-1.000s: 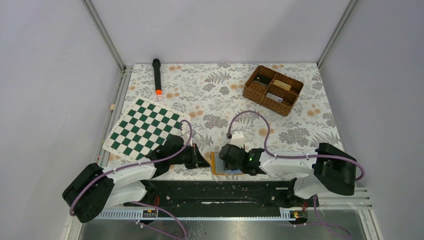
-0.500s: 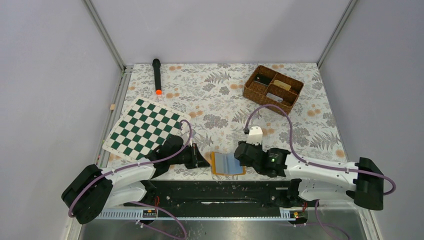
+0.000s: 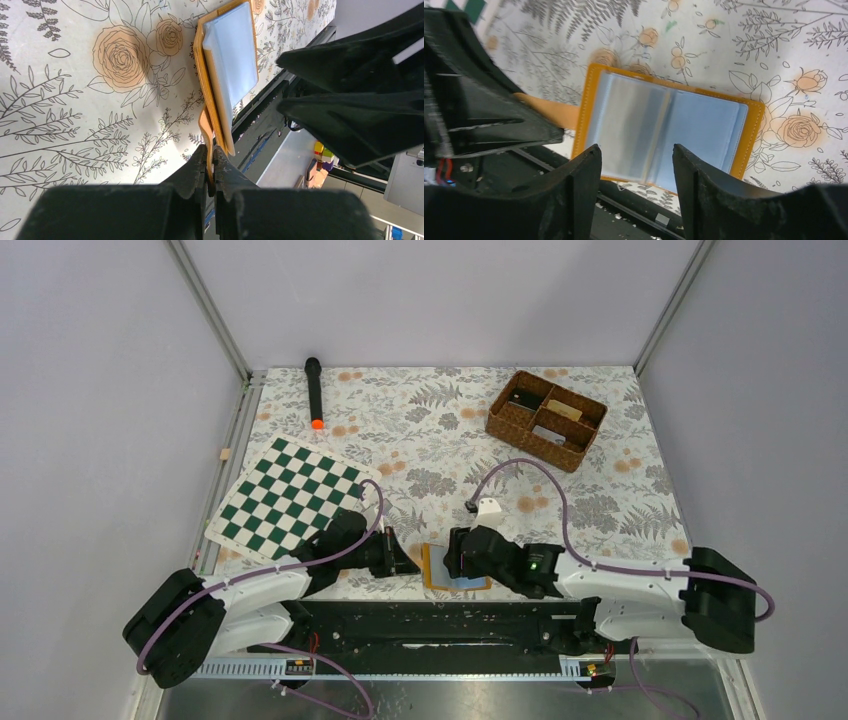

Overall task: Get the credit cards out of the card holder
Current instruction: Remove the credit card from the card holder.

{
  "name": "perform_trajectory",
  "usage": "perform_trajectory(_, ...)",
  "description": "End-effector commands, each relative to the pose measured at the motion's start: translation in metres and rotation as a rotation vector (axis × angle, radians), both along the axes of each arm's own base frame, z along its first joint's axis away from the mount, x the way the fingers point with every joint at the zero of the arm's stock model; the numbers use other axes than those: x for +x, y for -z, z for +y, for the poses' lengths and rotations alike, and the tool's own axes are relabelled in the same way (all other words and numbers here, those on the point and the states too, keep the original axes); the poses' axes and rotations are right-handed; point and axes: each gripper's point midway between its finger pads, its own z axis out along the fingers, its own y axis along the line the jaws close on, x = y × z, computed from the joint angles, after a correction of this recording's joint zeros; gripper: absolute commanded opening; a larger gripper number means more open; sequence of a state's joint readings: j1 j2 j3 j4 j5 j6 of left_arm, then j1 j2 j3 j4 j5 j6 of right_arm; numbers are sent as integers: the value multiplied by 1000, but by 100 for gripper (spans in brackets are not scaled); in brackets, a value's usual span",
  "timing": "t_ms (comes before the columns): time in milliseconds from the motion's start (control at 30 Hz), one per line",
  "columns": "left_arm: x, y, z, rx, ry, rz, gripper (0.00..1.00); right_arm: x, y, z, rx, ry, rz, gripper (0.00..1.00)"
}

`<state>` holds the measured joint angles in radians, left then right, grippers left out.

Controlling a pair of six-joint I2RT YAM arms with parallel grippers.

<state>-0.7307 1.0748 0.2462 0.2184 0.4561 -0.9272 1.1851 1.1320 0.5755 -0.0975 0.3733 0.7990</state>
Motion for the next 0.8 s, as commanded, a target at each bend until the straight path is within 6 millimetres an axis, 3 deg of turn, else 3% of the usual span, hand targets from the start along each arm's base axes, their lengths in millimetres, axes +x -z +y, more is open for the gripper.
perform_trajectory(0,7,-12,-5,-34,-3,-49,0,2,-3,21,13,-11,23,63)
perform_trajectory(133,6,-10,-5,-32,-3,-47,0,-1,6,33,23,-30,62,73)
perform_trajectory(367,6,-11,-5,-36,-3,-50,0,-5,25,38,-16,-32,111,75)
perform_trajectory(767,6,-15,-6,-41,6,-53,0,-4,38,36,-48,-22,123,61)
